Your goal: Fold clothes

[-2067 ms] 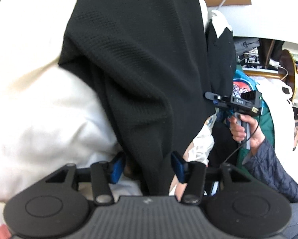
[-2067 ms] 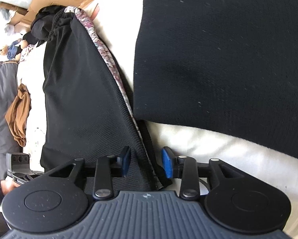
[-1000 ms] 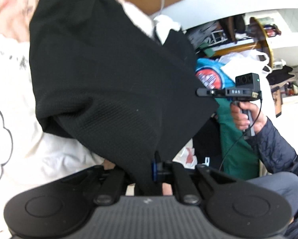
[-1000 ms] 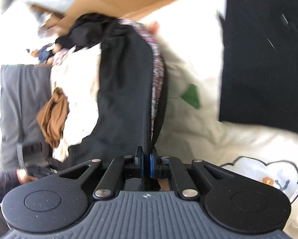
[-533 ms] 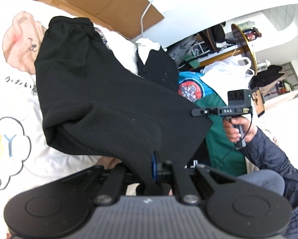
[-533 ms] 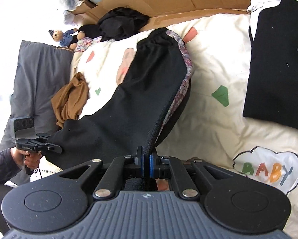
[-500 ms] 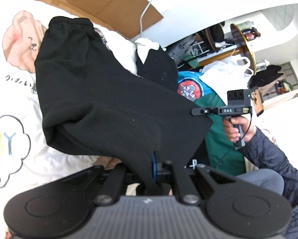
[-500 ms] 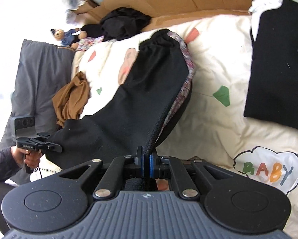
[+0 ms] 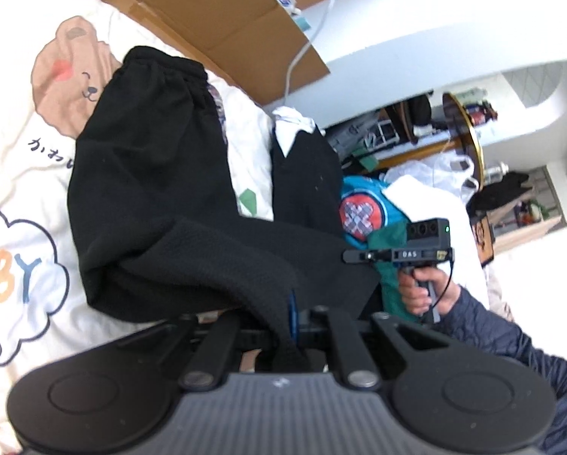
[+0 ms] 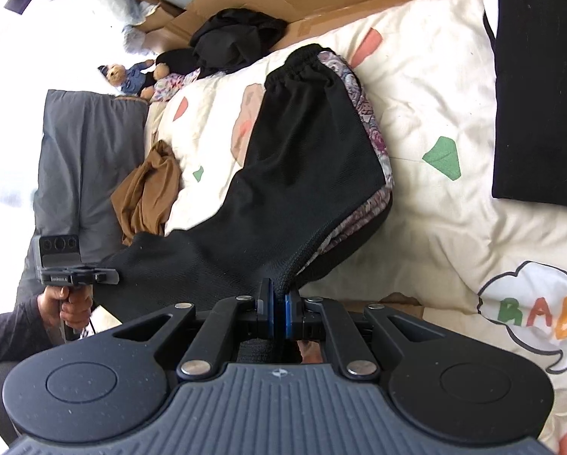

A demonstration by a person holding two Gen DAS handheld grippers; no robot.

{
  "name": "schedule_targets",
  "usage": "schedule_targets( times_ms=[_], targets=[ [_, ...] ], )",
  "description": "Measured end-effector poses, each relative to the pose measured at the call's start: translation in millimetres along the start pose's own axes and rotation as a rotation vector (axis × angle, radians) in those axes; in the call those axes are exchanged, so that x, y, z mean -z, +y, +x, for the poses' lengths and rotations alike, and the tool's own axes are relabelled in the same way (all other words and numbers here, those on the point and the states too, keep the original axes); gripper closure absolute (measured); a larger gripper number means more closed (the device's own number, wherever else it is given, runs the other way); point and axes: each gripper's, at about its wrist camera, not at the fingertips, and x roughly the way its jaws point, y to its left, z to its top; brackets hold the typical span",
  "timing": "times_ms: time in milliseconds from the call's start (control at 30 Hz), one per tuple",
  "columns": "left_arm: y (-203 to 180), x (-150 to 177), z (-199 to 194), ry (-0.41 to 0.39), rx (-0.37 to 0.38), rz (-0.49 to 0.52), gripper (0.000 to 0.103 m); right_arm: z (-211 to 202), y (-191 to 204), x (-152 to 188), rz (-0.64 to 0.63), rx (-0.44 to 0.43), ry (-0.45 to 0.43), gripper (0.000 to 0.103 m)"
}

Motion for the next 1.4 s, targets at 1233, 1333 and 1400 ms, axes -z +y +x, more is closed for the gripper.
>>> schedule_targets(
  times_ms=[1233, 1333, 1400],
  targets=[
    [124, -122, 28, -0.264, 0.044, -0.118, 0.096, 100, -83, -132, 0.187, -0.028, -0.212, 0.098],
    [127, -126, 30, -0.271, 0.035, -0.117, 0.096, 103, -84, -140, 0.181, -0.023, -0.216, 0.098],
    [131, -128, 29, -0.275, 0.021, -0.122, 0.096, 105, -83, -145, 0.175, -0.021, -0.216, 0.098]
  ],
)
